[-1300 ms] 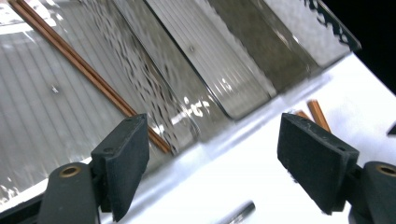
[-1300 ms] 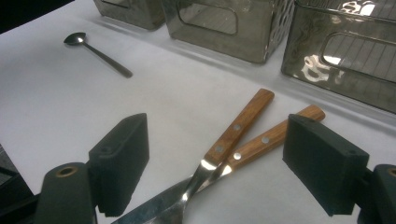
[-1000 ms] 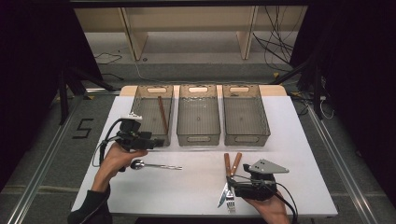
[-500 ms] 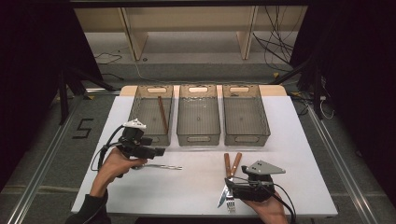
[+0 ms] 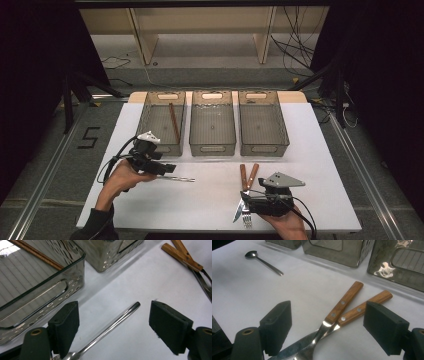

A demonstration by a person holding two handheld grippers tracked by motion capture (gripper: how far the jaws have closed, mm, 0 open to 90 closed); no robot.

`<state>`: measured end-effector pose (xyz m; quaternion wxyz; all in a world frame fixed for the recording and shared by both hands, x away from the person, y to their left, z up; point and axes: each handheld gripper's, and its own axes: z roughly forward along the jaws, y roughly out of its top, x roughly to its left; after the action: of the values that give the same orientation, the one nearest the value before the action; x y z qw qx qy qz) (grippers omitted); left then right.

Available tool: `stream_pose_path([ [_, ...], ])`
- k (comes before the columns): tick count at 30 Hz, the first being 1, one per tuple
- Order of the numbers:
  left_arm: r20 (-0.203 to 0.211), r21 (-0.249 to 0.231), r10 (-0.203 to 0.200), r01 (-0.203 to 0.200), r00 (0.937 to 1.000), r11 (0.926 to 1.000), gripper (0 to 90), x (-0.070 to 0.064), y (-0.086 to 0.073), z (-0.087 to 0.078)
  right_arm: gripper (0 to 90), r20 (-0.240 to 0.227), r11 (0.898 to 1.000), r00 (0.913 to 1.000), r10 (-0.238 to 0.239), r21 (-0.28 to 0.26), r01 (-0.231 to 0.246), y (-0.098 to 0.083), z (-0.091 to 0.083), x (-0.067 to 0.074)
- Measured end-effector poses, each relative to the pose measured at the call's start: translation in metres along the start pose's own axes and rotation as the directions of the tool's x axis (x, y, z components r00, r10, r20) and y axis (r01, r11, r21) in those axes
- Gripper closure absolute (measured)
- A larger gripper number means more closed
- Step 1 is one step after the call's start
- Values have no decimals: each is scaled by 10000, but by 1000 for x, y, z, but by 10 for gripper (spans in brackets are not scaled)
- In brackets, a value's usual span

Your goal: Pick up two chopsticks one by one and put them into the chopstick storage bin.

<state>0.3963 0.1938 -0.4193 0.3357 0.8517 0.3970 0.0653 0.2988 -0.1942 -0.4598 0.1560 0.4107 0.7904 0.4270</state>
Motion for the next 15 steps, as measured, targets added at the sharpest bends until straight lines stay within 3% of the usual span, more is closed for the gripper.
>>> stream_pose_path([
  [8,-199,521,421,-410,9989,9978,244,0,-3,8,234,0,10000,10000,-10,-5,10,0,0,0],
  [15,-254,1131,1012,-977,9945,9888,251,0,-5,13,234,-4,10000,10000,5,-16,-5,0,0,0],
])
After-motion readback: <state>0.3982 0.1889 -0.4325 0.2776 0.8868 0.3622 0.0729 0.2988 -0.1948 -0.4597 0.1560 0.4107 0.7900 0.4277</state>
